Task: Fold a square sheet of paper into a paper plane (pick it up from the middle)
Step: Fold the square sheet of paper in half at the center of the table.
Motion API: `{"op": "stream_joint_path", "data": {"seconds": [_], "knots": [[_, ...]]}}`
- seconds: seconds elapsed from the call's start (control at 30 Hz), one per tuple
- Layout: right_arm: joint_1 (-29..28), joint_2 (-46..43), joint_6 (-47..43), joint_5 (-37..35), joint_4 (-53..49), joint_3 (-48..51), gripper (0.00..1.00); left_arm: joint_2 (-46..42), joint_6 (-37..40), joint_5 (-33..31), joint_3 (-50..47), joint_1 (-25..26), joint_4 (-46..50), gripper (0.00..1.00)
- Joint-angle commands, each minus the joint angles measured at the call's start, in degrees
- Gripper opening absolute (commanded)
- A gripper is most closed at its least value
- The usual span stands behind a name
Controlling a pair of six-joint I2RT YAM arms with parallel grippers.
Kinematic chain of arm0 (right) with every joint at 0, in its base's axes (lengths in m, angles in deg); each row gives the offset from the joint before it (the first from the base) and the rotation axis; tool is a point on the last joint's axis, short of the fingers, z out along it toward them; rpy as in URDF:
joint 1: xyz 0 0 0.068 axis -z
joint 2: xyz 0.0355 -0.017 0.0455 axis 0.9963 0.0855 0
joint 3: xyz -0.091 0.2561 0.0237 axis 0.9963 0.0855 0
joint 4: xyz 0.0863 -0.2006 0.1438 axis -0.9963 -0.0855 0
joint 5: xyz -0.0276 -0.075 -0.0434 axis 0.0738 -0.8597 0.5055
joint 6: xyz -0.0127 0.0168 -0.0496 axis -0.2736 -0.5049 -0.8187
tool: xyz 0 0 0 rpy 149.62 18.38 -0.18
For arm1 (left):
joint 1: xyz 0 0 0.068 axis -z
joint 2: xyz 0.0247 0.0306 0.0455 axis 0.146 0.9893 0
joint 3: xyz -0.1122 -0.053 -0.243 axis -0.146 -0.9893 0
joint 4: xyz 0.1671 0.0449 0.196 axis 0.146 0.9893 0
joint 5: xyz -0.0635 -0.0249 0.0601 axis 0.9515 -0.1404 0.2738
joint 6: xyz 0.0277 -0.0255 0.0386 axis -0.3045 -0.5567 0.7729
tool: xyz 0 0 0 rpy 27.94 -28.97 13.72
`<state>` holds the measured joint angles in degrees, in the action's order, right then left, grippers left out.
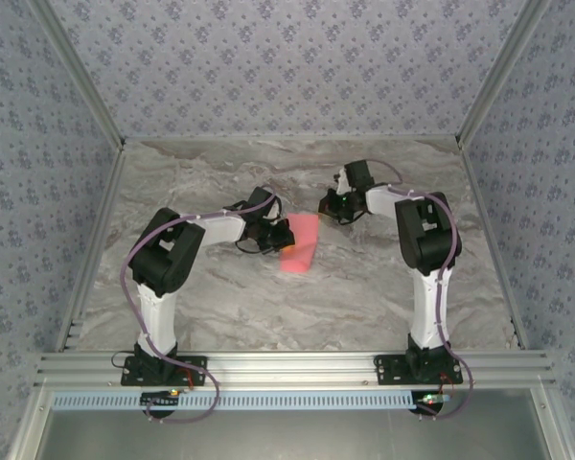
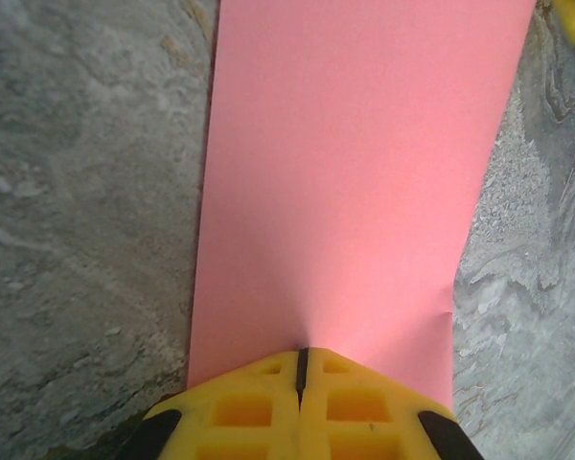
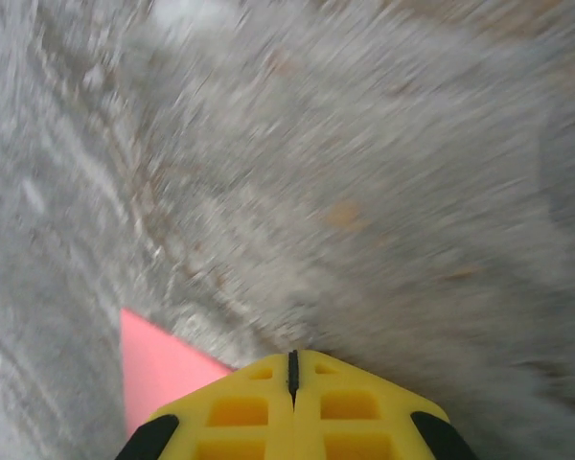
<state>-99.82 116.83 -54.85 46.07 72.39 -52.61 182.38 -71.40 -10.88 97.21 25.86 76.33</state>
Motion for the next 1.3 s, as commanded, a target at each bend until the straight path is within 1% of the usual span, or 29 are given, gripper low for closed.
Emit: {"op": "stream_joint_path", "data": {"seconds": [0.0,0.13,0.27,0.33,0.4,0.47,0.67,0.97,1.13,1.27], "knots": [[1.8,-1.7,-0.5,-4.7,-1.6,-1.0,0.0,6.0,0.0,-9.3,-5.7,0.8,16.7,0.0],[0.4,-7.2,-0.9,-1.0,-2.1,1.9,0.0,5.9,-0.2,-9.4,-5.8,0.9,16.6,0.0],[-3.3,-12.6,0.3,2.8,-1.3,9.4,0.0,5.6,-0.3,-10.0,-5.8,0.9,16.1,0.0],[-5.5,-14.3,1.4,3.5,-0.4,13.5,0.0,5.7,-0.3,-10.2,-5.8,0.9,16.0,0.0],[-7.8,-15.2,1.7,4.7,-0.6,15.1,0.0,5.7,-0.2,-10.4,-5.8,0.9,15.8,0.0],[-9.4,-15.5,1.9,4.3,-1.3,16.1,0.0,5.6,-0.2,-10.7,-5.9,1.0,15.6,0.0],[-12.0,-13.9,2.8,4.6,-1.0,18.3,0.0,5.2,-0.9,-11.3,-6.8,1.3,14.5,0.0],[-12.4,-13.3,1.0,4.3,-2.6,22.3,0.0,5.3,-1.8,-12.2,-7.5,1.8,13.6,0.0],[-11.3,-14.8,0.1,4.9,-2.9,26.0,0.0,5.5,-1.9,-12.9,-7.7,1.8,13.8,0.0],[-9.8,-17.4,-1.4,6.8,-3.4,30.5,0.0,5.5,-2.1,-13.1,-8.1,1.8,13.4,0.0]]}}
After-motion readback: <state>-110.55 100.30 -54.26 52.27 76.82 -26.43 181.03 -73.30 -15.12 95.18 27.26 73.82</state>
